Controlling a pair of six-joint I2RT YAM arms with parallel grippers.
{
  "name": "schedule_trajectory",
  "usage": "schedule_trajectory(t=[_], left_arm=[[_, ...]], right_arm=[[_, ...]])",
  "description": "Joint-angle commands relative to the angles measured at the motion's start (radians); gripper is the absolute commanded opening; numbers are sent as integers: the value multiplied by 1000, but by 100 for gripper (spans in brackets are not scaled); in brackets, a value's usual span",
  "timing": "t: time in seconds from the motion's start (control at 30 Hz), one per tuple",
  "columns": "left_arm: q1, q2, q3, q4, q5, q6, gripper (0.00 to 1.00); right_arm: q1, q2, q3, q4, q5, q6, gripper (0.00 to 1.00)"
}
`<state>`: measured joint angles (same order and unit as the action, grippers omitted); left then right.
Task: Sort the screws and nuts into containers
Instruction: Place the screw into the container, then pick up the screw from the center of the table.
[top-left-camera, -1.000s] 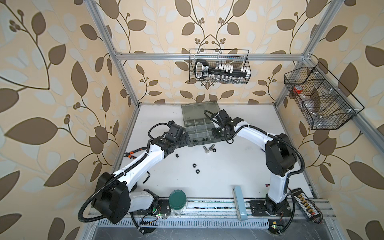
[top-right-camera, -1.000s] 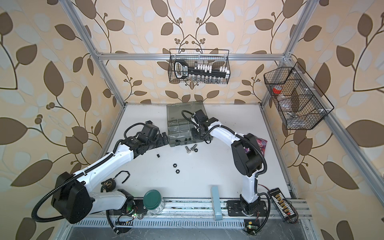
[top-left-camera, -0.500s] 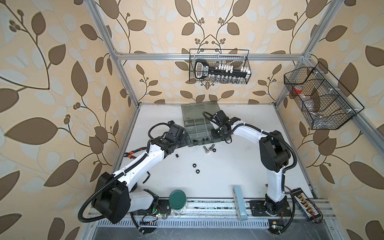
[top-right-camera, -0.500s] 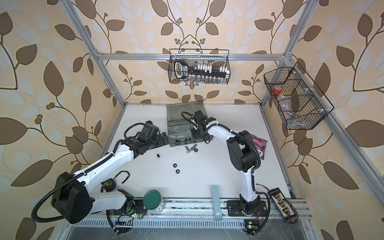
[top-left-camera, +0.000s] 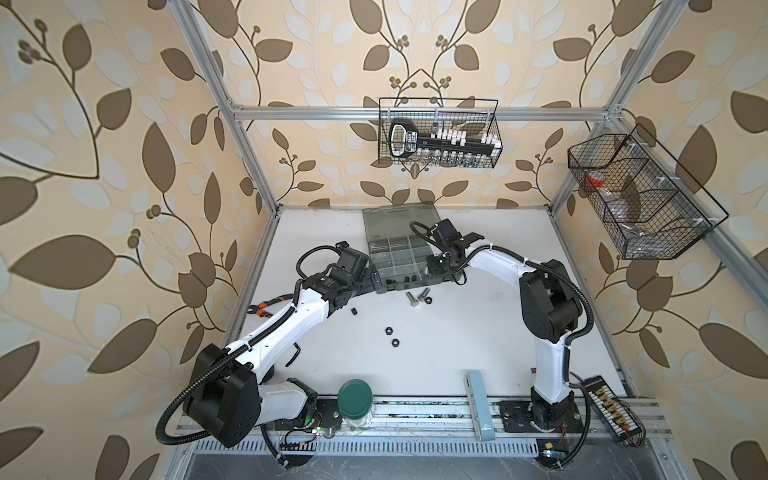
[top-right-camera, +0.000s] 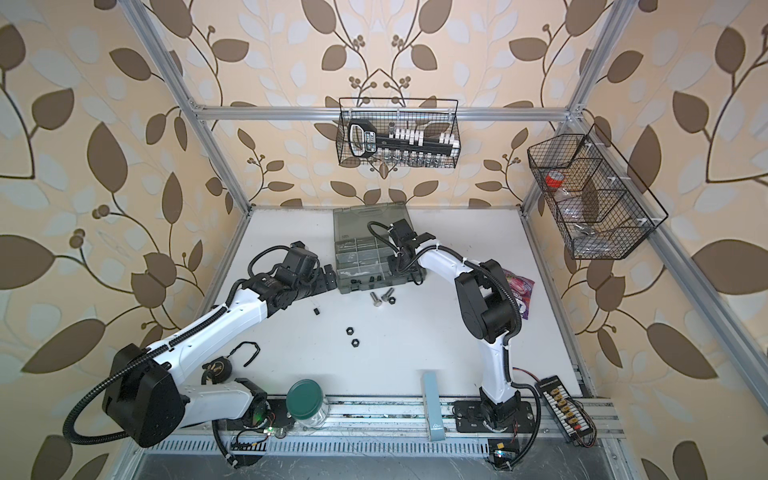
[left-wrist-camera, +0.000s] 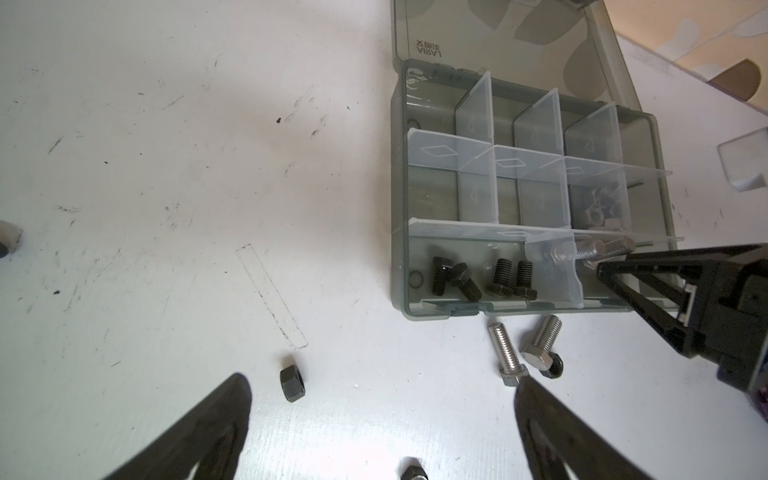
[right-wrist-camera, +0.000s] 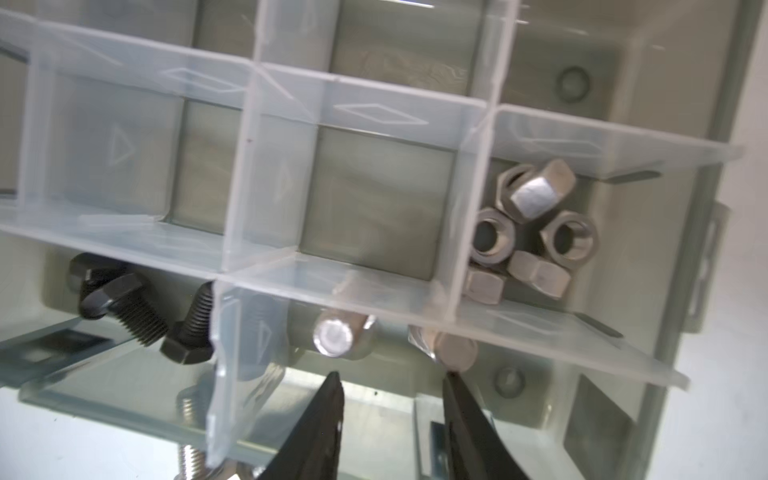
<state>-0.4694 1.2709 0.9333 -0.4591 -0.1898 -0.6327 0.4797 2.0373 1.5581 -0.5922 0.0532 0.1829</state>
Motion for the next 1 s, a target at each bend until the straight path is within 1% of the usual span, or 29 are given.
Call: schedule_trajectory(t=[0.0,0.13,0.33,0.57,0.8,0.97], left_arm=[[12,3,15,-3,1,-10,99],[12,4,16,0,1,-8,99],[12,11,15,3,3,-11,99],[12,0,8,4,-7,-17,99],[12,5,12,5,-7,-17,99],[12,4,15,4,-3,-22,99]], right_arm=[[-17,-49,-6,-3,26,13,42],[-19,-88,-24,-1,5,14,42],[1,-197,-105,18,-16,36,42],[94,-301,-249,34,-4,72,40],[196,-301,-319,57,-5,136,38],[273,-248,-285,77,15,150,38]])
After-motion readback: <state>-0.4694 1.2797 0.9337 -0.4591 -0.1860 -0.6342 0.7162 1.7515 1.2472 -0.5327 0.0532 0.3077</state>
